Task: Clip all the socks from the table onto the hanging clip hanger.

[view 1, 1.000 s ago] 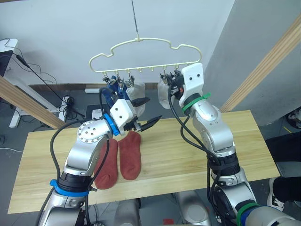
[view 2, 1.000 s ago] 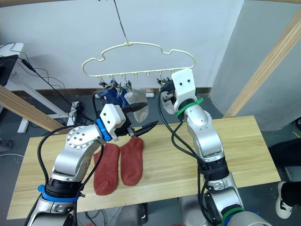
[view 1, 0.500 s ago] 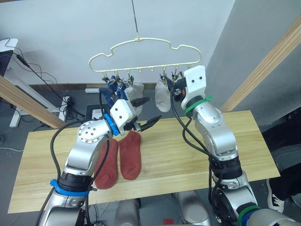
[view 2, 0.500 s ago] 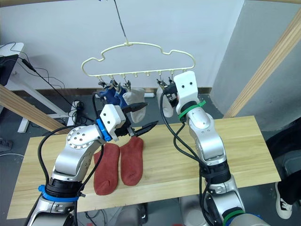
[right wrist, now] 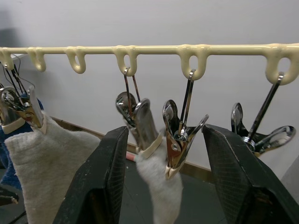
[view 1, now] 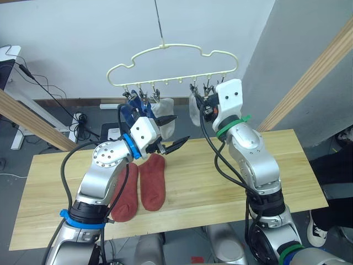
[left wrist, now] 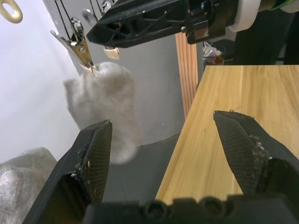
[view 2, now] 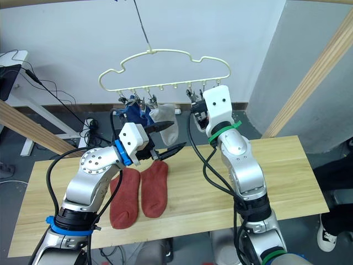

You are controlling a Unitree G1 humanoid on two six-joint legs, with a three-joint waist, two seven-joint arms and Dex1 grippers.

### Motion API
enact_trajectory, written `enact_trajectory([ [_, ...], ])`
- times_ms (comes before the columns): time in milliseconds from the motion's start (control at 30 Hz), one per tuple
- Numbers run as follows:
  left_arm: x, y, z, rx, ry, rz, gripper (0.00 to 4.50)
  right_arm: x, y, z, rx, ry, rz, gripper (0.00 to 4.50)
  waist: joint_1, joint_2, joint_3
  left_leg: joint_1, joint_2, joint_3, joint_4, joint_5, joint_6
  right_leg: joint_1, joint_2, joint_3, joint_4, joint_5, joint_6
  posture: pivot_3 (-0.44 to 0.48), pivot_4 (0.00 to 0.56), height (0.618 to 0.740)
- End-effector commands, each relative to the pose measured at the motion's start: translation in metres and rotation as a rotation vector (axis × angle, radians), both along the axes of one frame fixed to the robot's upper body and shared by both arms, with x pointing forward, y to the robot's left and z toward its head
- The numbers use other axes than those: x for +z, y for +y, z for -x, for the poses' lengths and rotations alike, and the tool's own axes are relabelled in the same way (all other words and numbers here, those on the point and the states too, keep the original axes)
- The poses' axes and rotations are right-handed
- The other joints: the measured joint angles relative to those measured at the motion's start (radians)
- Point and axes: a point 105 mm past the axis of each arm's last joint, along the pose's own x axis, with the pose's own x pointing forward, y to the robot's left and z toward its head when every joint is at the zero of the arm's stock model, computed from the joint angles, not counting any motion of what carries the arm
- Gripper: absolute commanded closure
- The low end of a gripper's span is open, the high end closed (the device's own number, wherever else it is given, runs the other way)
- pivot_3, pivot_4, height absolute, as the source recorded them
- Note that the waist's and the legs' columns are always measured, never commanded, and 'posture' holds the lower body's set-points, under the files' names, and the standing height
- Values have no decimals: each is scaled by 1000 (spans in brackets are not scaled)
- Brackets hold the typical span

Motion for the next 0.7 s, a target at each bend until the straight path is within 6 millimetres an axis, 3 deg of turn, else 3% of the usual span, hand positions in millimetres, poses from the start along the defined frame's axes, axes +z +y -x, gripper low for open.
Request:
enact_trajectory([
  [33,7,-2,3,-14,-44,2,679,16,6,4,24,-64,-25,1915,0,0,0,0,0,0,0,0,0,0,0,0,0,0,0,-217,279,740],
  [700,5,-3,3,-15,-41,11,679,13,-10,0,-74,-71,-13,1915,0,0,0,0,0,0,0,0,0,0,0,0,0,0,0,-223,282,740],
])
